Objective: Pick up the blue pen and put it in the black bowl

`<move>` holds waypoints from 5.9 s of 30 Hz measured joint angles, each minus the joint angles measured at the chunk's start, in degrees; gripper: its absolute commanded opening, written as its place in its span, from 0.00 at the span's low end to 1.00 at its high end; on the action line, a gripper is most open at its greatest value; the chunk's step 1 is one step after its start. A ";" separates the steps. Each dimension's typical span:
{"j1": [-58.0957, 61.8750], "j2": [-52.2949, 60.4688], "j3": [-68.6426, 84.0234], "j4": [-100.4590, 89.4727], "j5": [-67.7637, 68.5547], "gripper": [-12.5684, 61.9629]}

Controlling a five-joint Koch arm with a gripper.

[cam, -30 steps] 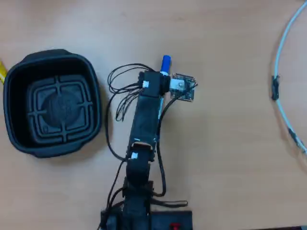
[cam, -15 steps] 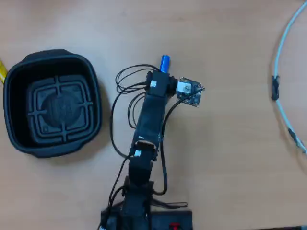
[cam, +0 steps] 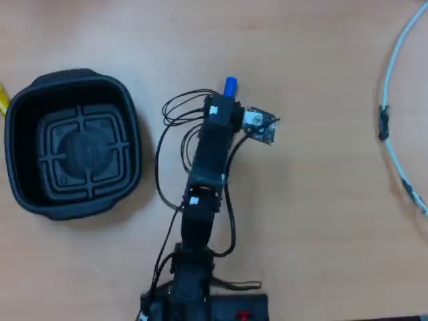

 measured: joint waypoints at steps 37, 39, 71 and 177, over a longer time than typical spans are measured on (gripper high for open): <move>0.26 -19.69 -16.52 1.67 9.49 0.58; 0.26 -19.95 -16.52 1.67 9.93 0.50; 0.35 -22.24 -13.71 6.94 15.73 0.07; -53.17 15.56 -8.35 -13.10 41.04 0.07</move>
